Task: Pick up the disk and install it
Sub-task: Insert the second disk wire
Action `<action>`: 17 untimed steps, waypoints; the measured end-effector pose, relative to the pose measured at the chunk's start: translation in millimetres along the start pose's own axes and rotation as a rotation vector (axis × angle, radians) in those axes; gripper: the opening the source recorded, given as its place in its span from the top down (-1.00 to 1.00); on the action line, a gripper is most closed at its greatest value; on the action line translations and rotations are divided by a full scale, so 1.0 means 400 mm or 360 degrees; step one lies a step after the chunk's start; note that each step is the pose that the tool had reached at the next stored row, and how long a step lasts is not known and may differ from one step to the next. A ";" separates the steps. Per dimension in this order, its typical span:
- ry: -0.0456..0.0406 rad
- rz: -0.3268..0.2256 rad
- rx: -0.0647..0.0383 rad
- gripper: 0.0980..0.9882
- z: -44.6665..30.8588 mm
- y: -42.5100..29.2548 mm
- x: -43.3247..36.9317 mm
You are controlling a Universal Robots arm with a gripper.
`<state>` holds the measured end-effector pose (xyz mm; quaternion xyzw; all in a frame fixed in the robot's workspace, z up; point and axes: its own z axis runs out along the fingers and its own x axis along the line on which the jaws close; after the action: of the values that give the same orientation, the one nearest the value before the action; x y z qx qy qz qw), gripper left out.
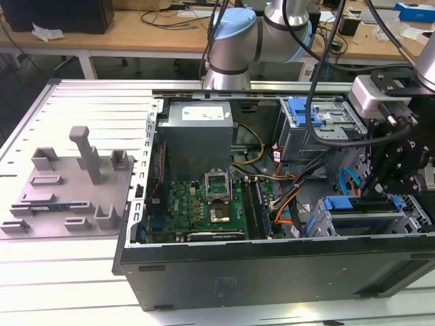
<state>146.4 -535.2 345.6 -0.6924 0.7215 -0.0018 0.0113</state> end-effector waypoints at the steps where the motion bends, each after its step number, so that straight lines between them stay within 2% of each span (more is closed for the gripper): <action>1: 0.0000 0.0000 0.0000 0.86 0.000 0.000 0.000; 17: 0.0000 0.0000 0.0000 0.86 0.012 -0.001 0.013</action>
<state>146.6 -540.4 340.9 -0.6923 0.7215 -0.0017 0.0113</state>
